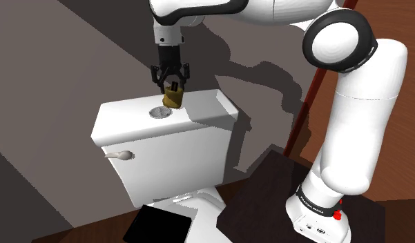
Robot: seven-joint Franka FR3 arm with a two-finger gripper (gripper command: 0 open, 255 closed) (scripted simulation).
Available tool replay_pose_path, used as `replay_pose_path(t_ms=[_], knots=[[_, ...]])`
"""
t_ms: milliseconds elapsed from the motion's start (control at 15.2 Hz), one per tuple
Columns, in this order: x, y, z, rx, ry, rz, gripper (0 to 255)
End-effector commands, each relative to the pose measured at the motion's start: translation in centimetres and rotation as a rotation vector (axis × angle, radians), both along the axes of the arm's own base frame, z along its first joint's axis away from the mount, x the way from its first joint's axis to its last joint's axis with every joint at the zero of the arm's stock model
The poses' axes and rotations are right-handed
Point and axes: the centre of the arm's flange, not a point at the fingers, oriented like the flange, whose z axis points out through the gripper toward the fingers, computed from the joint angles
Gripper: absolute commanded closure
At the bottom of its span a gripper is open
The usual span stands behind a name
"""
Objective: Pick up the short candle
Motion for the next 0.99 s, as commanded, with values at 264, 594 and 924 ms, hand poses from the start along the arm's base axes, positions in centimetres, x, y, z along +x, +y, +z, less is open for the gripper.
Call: replay_pose_path(t_ms=[264, 594, 924], knots=[[0.0, 0.0, 0.0, 0.0, 0.002, 0.0, 255], [0.0, 0.0, 2.6, 0.0, 0.002, 0.0, 255], [0.0, 0.0, 5.2, 0.0, 0.002, 0.0, 255]])
